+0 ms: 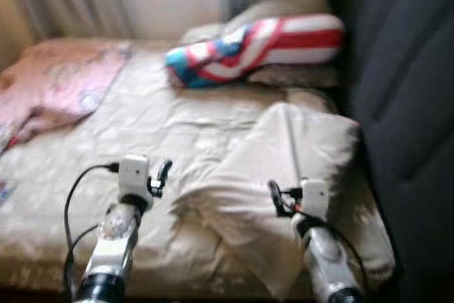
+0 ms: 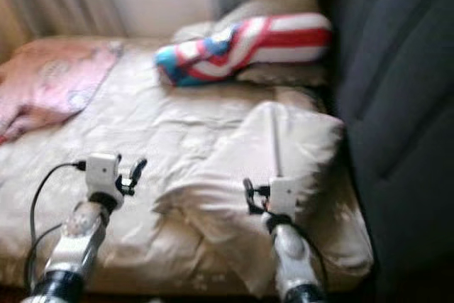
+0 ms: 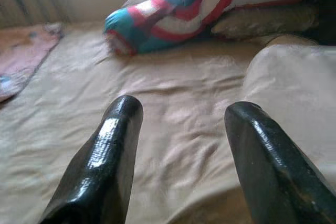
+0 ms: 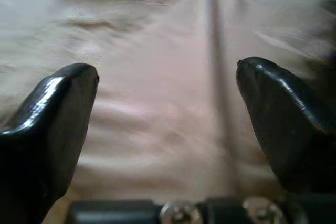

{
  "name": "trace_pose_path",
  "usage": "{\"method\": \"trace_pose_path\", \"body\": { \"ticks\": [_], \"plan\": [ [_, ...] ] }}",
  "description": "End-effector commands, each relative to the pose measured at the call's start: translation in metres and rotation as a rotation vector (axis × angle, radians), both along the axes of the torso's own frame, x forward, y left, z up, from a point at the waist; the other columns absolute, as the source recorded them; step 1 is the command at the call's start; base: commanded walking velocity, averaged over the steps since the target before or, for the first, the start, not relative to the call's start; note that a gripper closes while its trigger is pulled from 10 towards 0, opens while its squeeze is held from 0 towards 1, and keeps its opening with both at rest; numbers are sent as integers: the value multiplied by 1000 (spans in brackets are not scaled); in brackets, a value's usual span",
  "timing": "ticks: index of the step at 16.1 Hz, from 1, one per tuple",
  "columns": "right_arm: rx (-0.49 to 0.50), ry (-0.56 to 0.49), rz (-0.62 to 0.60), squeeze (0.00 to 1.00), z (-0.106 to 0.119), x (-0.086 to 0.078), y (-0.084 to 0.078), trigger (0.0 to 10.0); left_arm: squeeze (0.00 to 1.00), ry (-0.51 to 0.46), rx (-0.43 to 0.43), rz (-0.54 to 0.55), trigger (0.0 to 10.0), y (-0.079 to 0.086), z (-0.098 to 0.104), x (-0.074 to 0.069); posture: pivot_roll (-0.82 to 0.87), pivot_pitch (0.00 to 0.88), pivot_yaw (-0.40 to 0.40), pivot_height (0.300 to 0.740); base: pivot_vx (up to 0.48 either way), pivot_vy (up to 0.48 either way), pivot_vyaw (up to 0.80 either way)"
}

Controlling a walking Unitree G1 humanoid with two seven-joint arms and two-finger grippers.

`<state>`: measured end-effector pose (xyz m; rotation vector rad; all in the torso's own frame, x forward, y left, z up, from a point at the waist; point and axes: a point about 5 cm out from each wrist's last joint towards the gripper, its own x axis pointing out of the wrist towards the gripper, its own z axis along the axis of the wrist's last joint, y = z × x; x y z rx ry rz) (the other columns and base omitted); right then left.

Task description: Clean up the room

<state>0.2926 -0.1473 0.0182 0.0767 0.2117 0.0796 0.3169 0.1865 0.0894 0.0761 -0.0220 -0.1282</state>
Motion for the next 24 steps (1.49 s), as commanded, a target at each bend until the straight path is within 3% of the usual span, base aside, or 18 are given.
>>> {"method": "trace_pose_path", "body": {
  "ticks": [1,2,3,4,6,13,17,18,20,24],
  "plan": [
    [3,69,-39,0,-10,-4,-6,10000,0,14,7,-21,10000,-4,-4,-3,-10,11,-18,669,0,0,0],
    [-5,90,-49,0,-11,-4,-8,10000,0,15,9,-23,10000,-4,-4,-3,-9,11,-17,669,0,0,0],
    [-15,115,-66,369,-13,-4,-9,10000,0,14,10,-26,10000,-4,-4,-4,-5,13,-14,669,0,0,0],
    [31,149,-80,1000,-15,-2,-9,10000,0,13,13,-27,10000,-3,-3,-4,7,18,-9,669,0,0,0],
    [50,273,-99,1000,-22,1,-6,10000,0,13,25,-30,10000,0,-1,-6,27,29,7,669,0,0,0],
    [97,348,-194,1000,-17,12,-10,10000,0,17,62,-53,10000,11,7,-13,60,74,47,669,0,0,0],
    [94,388,-219,1000,-21,10,-15,10000,0,18,63,-51,10000,11,10,-15,71,93,44,669,0,0,0],
    [99,408,-222,525,-24,6,-16,10000,0,26,65,-47,10000,14,8,-21,83,111,44,669,0,0,0],
    [107,420,-230,0,-26,4,-16,10000,0,35,70,-44,10000,17,8,-26,94,125,52,669,0,0,0],
    [120,439,-247,0,-28,2,-17,10000,0,41,83,-48,10000,22,13,-33,115,156,76,669,0,0,0]
  ]
}}
